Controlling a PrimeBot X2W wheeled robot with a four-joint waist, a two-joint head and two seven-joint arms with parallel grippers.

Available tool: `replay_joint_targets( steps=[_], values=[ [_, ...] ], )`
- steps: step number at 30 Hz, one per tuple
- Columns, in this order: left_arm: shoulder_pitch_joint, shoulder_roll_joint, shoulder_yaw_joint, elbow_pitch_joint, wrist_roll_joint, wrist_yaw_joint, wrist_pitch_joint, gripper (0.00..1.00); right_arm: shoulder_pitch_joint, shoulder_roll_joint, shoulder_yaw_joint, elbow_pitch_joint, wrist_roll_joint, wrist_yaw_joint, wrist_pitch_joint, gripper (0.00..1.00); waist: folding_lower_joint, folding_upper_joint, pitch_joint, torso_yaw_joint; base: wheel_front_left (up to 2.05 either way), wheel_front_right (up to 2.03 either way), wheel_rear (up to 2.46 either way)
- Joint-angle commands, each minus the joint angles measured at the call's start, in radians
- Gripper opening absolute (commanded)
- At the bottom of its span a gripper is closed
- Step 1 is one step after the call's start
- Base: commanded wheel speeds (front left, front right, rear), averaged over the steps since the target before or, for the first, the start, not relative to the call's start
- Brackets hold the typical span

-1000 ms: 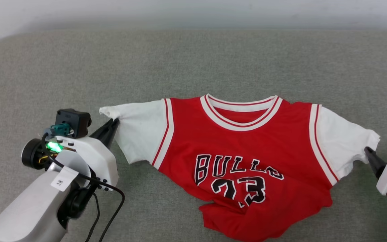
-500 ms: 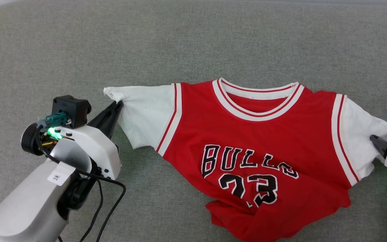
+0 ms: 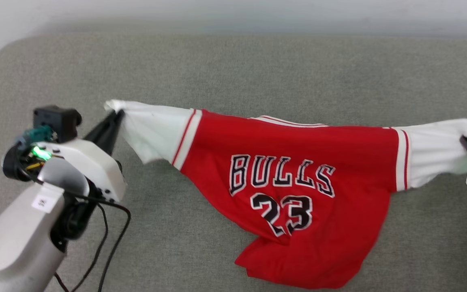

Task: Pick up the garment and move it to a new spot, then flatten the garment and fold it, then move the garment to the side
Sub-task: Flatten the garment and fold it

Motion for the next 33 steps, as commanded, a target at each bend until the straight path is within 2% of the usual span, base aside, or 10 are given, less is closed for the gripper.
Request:
replay_joint_targets(
  steps=[1, 5, 9, 16, 24, 33],
  values=[
    [-0.032, 0.008, 0.018, 0.014, -0.007, -0.005, -0.011, 0.0, -0.027, -0.014, 0.015, -0.031, -0.003, -0.001, -0.022, 0.0, 0.0, 0.0, -0.036, -0.015, 0.0, 0.0, 0.0],
    [-0.103, 0.018, 0.042, 0.064, -0.01, -0.023, -0.008, 0.0, -0.071, -0.015, 0.047, -0.058, -0.022, -0.001, -0.061, 0.0, 0.0, 0.0, -0.07, -0.026, 0.0, 0.0, 0.0],
    [-0.223, 0.02, 0.054, 0.135, 0.002, -0.061, 0.001, 0.0, -0.166, -0.017, 0.075, -0.048, -0.051, -0.001, -0.108, 0.0, 0.0, 0.0, -0.078, -0.033, 0.0, 0.0, 0.0],
    [-0.471, 0.014, 0.084, 0.288, 0.035, -0.137, -0.042, 0.0, -0.411, 0.005, 0.108, 0.054, -0.081, -0.001, -0.174, 0.0, 0.0, 0.0, -0.045, -0.049, 0.0, 0.0, 0.0],
    [-0.762, 0.022, 0.116, 0.459, 0.086, -0.189, -0.103, 0.0, -0.756, 0.043, 0.102, 0.157, -0.154, -0.001, -0.288, 0.0, 0.0, 0.0, 0.071, -0.065, 0.0, 0.0, 0.0],
    [-1.024, 0.015, 0.14, 0.595, 0.126, -0.218, -0.206, 0.0, -1.084, 0.096, 0.077, 0.274, -0.26, -0.001, -0.426, 0.0, 0.0, 0.0, 0.241, -0.076, 0.0, 0.0, 0.0]
  ],
)
